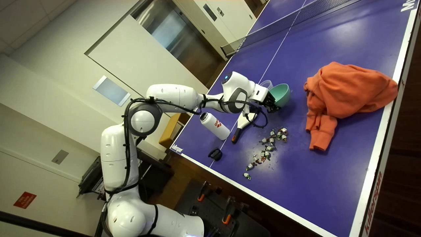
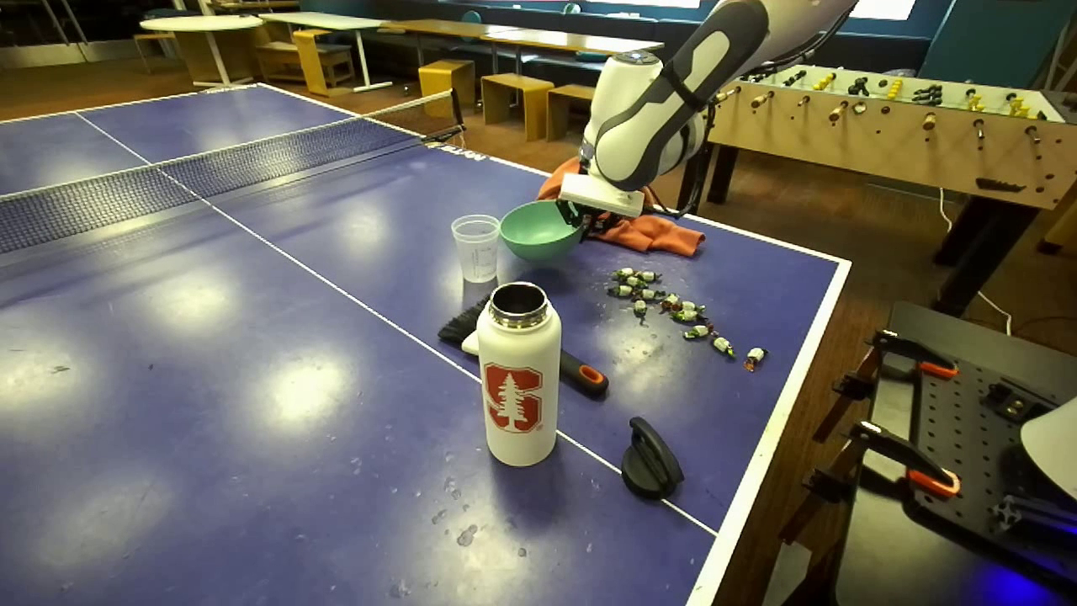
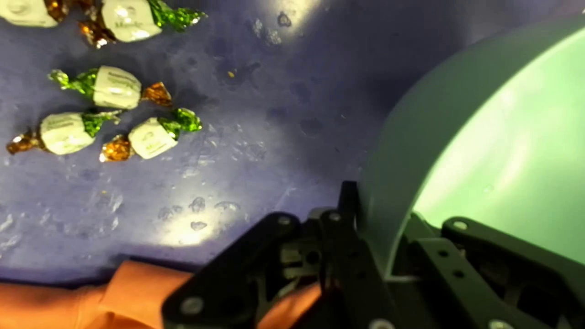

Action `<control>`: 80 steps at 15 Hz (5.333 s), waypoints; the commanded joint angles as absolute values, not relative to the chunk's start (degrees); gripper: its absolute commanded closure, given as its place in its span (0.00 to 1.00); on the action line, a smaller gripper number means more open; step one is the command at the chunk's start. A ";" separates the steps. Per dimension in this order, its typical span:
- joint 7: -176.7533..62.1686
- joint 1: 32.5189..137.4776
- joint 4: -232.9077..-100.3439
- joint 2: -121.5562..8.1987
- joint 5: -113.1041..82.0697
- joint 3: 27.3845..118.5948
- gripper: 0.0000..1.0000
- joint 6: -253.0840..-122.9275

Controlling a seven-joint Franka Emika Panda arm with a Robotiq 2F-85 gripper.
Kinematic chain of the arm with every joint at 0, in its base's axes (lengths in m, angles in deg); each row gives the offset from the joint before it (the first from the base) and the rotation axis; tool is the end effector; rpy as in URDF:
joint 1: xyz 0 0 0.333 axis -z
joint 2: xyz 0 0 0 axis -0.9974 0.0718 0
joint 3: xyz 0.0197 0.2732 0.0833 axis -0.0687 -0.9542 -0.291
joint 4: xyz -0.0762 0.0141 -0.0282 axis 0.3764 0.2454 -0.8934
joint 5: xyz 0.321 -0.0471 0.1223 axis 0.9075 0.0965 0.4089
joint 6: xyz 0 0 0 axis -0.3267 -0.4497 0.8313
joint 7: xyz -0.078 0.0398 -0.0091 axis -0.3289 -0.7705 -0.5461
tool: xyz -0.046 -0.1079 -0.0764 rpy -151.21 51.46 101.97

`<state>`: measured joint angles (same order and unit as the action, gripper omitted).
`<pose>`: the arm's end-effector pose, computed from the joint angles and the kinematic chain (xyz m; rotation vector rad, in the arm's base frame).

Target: Move the cup backwards, empty the bowl then sweep the table.

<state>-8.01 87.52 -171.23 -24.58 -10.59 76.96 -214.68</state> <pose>0.6434 -0.1012 0.1231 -2.6410 1.5794 -0.4512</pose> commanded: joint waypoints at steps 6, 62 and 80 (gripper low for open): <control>-15.32 87.33 -169.37 -21.97 -4.21 76.51 0.63 -215.96; -45.29 65.99 -216.95 -47.82 -8.73 74.56 0.00 -246.16; -50.20 58.30 -213.11 -39.33 5.21 77.46 0.00 -251.97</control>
<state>-48.32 60.99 -214.38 -41.27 1.88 76.28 -249.85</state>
